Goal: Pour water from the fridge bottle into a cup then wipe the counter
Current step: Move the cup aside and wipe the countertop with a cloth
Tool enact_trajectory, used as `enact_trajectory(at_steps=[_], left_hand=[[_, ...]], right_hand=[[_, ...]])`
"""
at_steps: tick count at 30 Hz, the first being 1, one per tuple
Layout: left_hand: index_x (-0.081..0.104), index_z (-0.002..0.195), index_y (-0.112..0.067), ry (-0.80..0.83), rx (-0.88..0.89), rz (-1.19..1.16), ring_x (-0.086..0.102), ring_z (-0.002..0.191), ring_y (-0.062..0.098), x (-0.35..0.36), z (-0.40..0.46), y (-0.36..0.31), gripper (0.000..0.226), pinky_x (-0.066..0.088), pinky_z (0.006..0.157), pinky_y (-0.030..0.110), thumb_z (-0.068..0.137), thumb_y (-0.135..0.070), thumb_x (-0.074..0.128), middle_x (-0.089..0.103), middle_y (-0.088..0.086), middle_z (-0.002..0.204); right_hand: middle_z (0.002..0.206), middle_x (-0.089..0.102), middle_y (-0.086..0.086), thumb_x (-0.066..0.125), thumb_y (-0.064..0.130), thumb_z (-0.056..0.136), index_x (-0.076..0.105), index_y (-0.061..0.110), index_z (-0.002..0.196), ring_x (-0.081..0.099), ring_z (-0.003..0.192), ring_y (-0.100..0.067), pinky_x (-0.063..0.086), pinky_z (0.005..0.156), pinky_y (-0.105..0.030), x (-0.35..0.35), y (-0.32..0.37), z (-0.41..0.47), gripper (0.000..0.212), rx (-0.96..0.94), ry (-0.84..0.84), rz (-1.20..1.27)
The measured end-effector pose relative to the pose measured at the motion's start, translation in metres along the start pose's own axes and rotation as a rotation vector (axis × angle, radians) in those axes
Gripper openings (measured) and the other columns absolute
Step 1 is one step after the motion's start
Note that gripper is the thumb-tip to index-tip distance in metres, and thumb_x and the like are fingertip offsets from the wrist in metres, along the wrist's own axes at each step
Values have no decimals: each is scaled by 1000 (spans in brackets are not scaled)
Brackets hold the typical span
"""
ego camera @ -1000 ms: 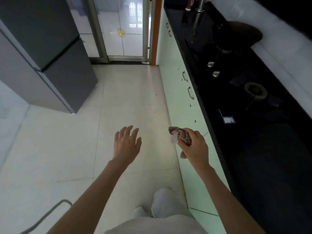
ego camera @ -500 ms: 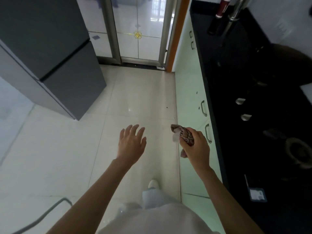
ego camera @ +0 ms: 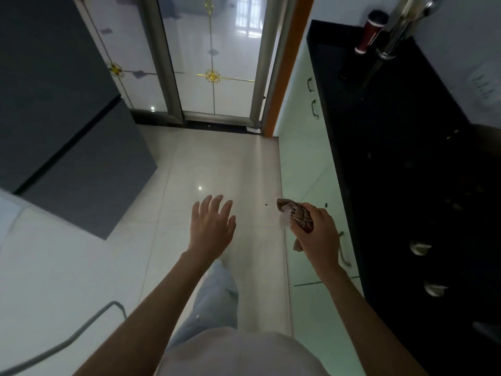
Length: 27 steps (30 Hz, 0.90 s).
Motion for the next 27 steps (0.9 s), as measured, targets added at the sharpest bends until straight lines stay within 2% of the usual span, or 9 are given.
enact_trajectory(at_steps=[9, 14, 24, 27], left_hand=[[62, 122, -9, -18, 145, -25, 54, 121, 39, -4, 192, 31, 38, 43, 100, 55, 88, -24, 65, 61, 18, 127], [63, 120, -8, 4, 233, -52, 57, 118, 41, 20, 271, 30, 37, 45, 97, 56, 86, -22, 67, 62, 20, 125], [62, 121, -9, 48, 364, -46, 55, 121, 39, 54, 466, -29, 39, 45, 99, 54, 87, -27, 66, 61, 19, 127], [62, 122, -10, 36, 407, -58, 56, 121, 38, 58, 511, -49, 40, 43, 100, 53, 85, -27, 68, 62, 17, 127]], right_hand=[[107, 59, -1, 69, 32, 83, 57, 18, 125, 56, 96, -17, 45, 76, -27, 23, 32, 142, 46, 149, -112, -14], [105, 55, 6, 67, 37, 83, 55, 25, 124, 57, 94, -15, 56, 74, -41, 33, 15, 205, 45, 278, -136, 15], [110, 58, 3, 69, 34, 82, 58, 27, 121, 58, 98, -19, 53, 79, -38, 32, -25, 370, 41, 363, -253, 55], [111, 57, 5, 66, 44, 80, 58, 33, 119, 63, 93, -23, 56, 75, -42, 28, -40, 411, 42, 385, -277, 57]])
Point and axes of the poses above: each hand's wrist, its own z-axis towards the middle knuckle, its own x-axis out of the palm, y = z × x, the point moved 2 cm from there along z, towards the middle knuckle
